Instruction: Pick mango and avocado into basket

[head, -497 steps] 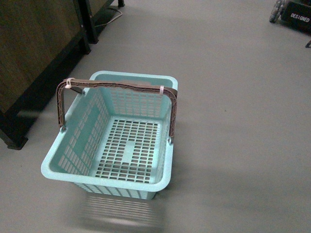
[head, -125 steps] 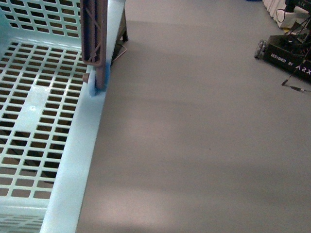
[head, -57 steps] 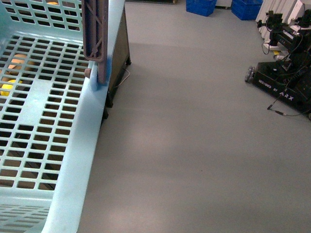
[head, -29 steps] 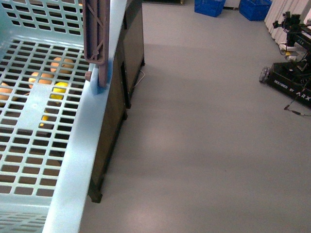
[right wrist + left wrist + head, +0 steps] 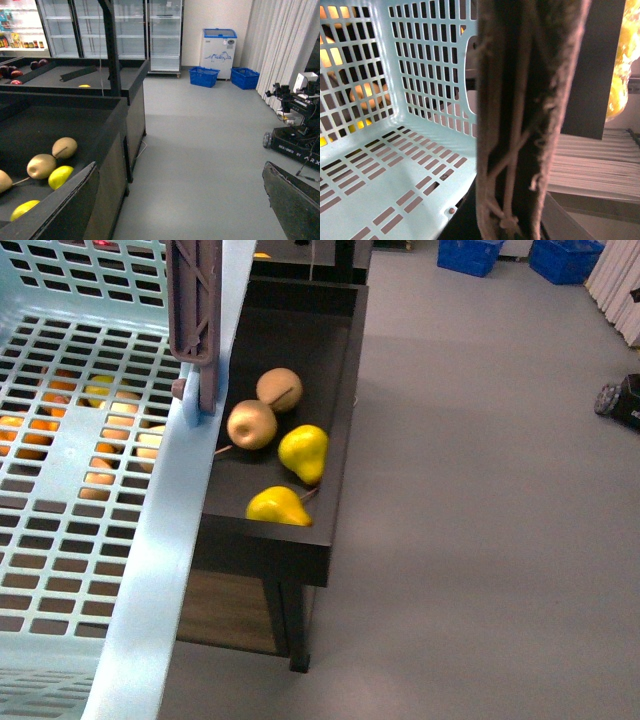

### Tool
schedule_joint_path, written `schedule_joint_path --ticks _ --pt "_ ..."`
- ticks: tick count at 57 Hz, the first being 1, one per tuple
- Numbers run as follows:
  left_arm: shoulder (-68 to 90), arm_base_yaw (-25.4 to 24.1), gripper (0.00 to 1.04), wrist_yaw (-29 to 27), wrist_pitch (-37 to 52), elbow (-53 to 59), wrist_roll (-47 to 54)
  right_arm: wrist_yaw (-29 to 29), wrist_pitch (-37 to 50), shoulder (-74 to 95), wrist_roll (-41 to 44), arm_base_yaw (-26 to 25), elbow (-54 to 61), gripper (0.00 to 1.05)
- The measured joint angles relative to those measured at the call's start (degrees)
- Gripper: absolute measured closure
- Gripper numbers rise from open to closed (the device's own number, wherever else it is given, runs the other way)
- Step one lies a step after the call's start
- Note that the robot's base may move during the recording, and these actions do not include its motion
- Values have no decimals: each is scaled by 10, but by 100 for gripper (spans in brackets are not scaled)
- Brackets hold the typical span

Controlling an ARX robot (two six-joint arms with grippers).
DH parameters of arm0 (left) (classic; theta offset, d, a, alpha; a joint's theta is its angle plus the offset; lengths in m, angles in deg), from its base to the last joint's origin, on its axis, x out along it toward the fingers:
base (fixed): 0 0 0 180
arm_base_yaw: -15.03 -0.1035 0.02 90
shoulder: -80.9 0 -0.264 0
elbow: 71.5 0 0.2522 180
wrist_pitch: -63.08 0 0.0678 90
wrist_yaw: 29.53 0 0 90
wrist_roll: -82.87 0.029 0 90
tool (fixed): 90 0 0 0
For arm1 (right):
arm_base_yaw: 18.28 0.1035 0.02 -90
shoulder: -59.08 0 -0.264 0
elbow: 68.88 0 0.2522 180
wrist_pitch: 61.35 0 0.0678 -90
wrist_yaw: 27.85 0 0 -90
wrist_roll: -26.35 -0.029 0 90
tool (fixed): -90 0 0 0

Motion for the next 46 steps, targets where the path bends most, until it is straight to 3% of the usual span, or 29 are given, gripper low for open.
schedule_joint_path --ticks 46 --pt "0 0 96 2 0 0 0 -2 1 0 0 0 0 8"
